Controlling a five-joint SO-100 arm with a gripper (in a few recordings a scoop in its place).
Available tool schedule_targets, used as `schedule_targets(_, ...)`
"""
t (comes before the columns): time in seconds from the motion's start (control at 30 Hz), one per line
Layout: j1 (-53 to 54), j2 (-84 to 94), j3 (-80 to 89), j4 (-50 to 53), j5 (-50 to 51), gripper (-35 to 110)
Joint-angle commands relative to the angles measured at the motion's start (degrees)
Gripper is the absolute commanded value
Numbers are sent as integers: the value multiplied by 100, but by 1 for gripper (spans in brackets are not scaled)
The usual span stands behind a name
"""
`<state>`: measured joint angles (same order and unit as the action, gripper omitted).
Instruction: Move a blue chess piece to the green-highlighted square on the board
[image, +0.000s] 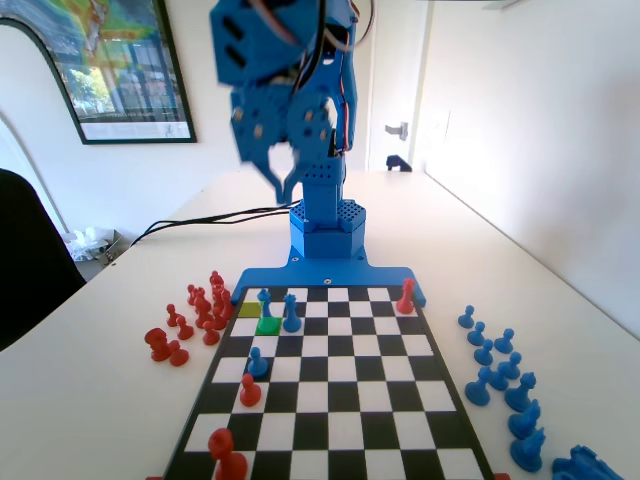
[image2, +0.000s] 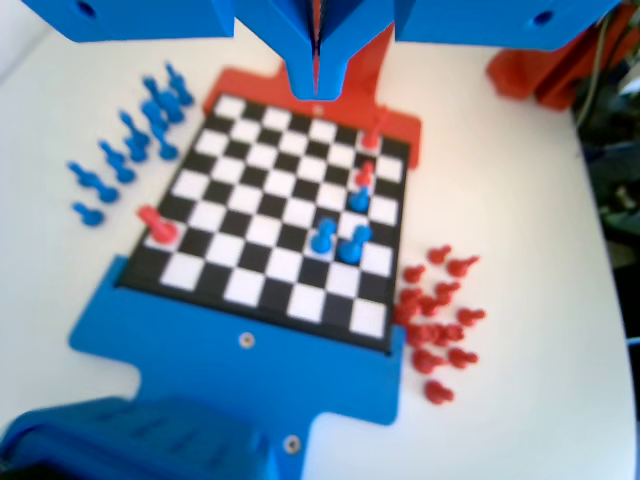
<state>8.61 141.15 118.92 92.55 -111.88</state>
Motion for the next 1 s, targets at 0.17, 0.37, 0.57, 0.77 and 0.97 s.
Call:
schedule_targets(0.17,-677,2101,264,387,861,1)
schedule_targets(0.37,-914,2628,457,123,1222,1)
schedule_targets(0.57,-844,3006,580,-141,1266,1)
schedule_targets(0.77,-773,3384,598,-229,1257,1)
schedule_targets(0.97,-712,3384,606,-237,1283,4)
